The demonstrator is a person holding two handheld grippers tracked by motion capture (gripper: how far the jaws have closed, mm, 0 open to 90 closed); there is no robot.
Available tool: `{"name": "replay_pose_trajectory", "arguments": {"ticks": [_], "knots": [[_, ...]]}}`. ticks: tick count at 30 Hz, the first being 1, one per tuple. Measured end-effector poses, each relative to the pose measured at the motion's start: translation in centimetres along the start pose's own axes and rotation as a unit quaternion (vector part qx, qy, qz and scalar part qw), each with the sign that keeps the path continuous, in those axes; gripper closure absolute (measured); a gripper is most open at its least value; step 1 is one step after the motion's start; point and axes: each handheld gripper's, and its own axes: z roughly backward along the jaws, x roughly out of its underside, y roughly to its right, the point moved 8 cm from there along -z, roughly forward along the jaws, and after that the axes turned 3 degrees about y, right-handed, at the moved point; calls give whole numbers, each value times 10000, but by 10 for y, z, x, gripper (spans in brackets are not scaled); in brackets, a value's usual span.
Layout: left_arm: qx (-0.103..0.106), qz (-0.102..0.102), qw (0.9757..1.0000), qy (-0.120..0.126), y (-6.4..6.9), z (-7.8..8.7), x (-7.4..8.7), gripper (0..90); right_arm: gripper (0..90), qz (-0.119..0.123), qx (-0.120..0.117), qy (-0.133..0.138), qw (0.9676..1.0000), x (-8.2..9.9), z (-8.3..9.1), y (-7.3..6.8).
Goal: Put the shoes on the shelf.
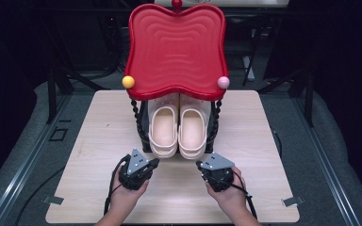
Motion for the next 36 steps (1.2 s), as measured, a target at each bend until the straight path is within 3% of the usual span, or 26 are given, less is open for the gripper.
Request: {"name": "replay_pose_trajectory", "arguments": {"ticks": [10, 24, 36], "knots": [[10, 101, 9999, -22, 1, -10, 1, 896, 900, -117, 55, -23, 9999, -1, -7, 5], [-31, 116, 9999, -12, -1, -5, -3, 899, 900, -9, 277, -22, 9996, -2, -1, 11], [-171, 130, 9998, 48, -12, -2, -12, 899, 900, -44, 482, 15, 9988, -8, 3, 26]]}}
